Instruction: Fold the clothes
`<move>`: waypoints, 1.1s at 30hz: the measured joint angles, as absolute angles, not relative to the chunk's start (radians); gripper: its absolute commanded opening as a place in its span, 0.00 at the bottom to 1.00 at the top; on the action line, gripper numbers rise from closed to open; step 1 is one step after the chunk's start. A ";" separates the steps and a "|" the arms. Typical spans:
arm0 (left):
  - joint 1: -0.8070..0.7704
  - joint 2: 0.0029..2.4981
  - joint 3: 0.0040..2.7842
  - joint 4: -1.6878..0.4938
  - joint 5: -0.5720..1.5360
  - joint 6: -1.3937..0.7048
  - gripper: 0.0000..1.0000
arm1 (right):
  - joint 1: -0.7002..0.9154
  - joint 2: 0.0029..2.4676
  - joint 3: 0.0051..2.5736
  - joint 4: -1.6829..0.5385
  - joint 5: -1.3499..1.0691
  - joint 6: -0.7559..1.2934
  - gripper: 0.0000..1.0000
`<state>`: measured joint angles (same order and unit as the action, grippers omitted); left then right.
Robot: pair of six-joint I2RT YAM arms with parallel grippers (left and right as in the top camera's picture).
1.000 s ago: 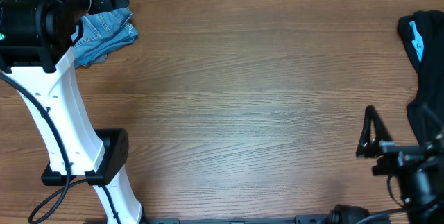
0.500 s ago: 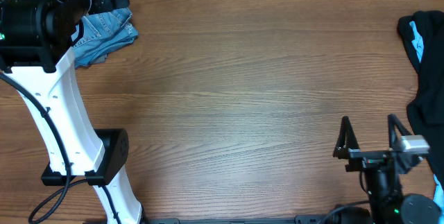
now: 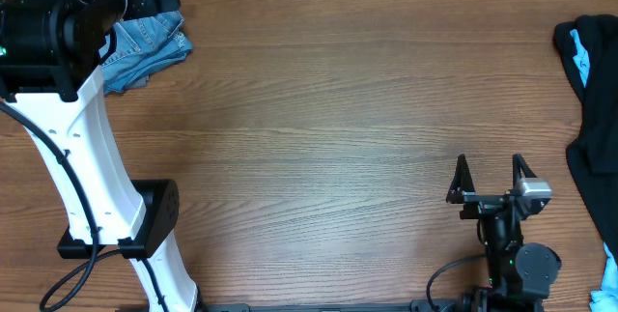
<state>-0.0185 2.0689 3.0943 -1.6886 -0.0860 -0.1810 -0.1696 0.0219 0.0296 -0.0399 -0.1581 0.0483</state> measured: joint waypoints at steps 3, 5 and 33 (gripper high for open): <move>-0.019 2.069 3.094 -1.688 -0.086 -0.181 1.00 | -0.170 0.022 0.018 -0.054 -0.128 0.048 1.00; -0.019 2.069 3.094 -1.688 -0.086 -0.181 1.00 | -0.170 0.021 0.019 -0.072 -0.115 0.048 1.00; -0.019 2.069 3.094 -1.689 -0.086 -0.181 1.00 | -0.170 0.022 0.019 -0.083 -0.071 0.049 1.00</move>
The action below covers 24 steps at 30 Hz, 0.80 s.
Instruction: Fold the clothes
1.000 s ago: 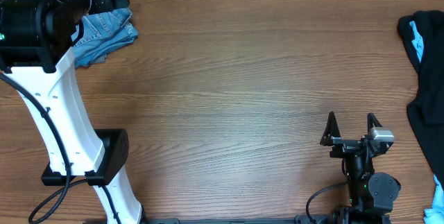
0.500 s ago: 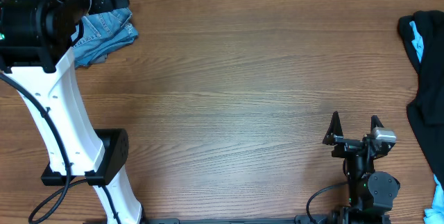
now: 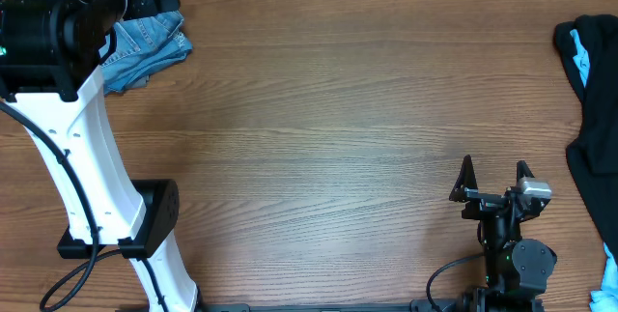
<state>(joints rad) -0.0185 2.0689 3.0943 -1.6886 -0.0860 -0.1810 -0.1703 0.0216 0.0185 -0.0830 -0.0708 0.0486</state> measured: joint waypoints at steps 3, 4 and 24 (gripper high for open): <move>-0.019 2.069 3.094 -1.688 -0.086 -0.181 1.00 | -0.170 0.022 0.019 -0.083 -0.070 0.049 1.00; -0.019 2.069 3.094 -1.688 -0.086 -0.181 1.00 | -0.170 0.022 0.019 -0.082 -0.070 0.048 1.00; -0.019 2.069 3.094 -1.669 -0.063 -0.212 1.00 | -0.170 0.022 0.019 -0.083 -0.071 0.048 1.00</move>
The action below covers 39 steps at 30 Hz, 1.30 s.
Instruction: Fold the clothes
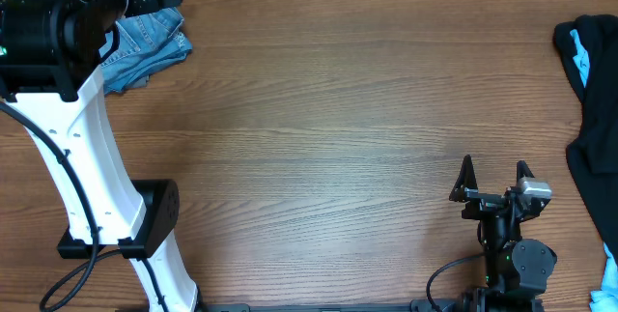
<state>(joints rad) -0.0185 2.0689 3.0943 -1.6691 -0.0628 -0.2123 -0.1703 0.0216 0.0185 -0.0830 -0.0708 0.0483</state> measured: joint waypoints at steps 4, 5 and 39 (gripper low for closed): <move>-0.019 2.069 3.094 -1.670 -0.095 -0.223 1.00 | -0.170 0.022 0.019 -0.083 -0.070 0.048 1.00; -0.019 2.069 3.094 -1.670 -0.105 -0.228 1.00 | -0.170 0.022 0.019 -0.084 -0.071 0.049 1.00; -0.019 1.119 1.469 -0.603 -0.229 -0.225 1.00 | -0.170 0.022 0.019 -0.084 -0.071 0.048 1.00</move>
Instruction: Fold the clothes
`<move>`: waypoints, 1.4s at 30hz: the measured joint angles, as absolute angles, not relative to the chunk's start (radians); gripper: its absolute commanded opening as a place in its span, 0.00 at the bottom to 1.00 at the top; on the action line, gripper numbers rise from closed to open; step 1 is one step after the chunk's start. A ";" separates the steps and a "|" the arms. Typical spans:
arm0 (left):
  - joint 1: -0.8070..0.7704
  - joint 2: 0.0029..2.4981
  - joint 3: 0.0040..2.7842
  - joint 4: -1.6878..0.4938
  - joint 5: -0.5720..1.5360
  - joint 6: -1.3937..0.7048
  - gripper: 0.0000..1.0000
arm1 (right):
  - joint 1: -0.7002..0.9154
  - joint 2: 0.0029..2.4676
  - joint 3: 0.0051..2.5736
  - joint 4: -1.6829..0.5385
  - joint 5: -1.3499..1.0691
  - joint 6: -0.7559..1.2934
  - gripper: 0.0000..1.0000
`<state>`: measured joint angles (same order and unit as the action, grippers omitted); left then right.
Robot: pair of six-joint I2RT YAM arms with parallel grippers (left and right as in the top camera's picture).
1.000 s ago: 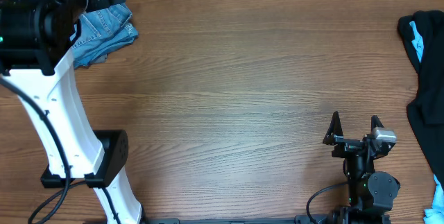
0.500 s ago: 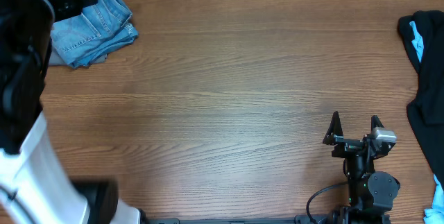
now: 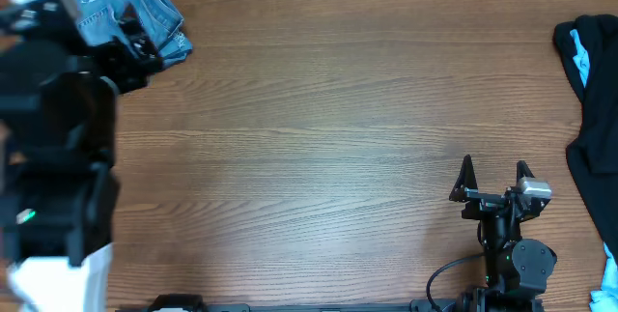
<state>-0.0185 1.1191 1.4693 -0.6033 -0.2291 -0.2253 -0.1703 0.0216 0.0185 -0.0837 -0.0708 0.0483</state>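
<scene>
A folded pair of blue denim shorts (image 3: pixel 135 8) lies at the table's far left corner. My left arm (image 3: pixel 58 148) fills the left side, blurred by motion. Its gripper (image 3: pixel 133 49) shows as a dark shape just below the denim, and its jaws cannot be made out. A heap of black clothes with light blue trim (image 3: pixel 594 109) lies along the right edge. My right gripper (image 3: pixel 493 173) stands open near the front right, nothing between its fingers, well left of the black heap.
The wooden table (image 3: pixel 338 109) spans the view. A scrap of light blue cloth (image 3: pixel 610 273) shows at the bottom right corner. The right arm's base (image 3: pixel 517 264) sits at the front edge.
My left arm has drawn back toward the front left and is blurred. Its gripper has come off the denim, which now lies fully uncovered. The right gripper has not moved.
My left gripper stayed over the denim shorts at the far left corner through all three earlier moments. The right gripper shifted slightly toward the front after the first moment, then held still, open. Now the left arm has pulled back, leaving the denim folded there.
</scene>
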 measured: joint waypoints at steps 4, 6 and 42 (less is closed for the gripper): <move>-0.019 1.052 1.180 -0.368 -0.229 -0.221 1.00 | -0.170 0.022 0.019 -0.083 -0.070 0.048 1.00; -0.019 0.973 1.013 -0.223 -0.229 -0.218 1.00 | -0.171 0.022 0.019 -0.083 -0.070 0.048 1.00; -0.027 0.044 0.008 -0.067 -0.130 -0.103 1.00 | -0.170 0.022 0.019 -0.083 -0.070 0.048 1.00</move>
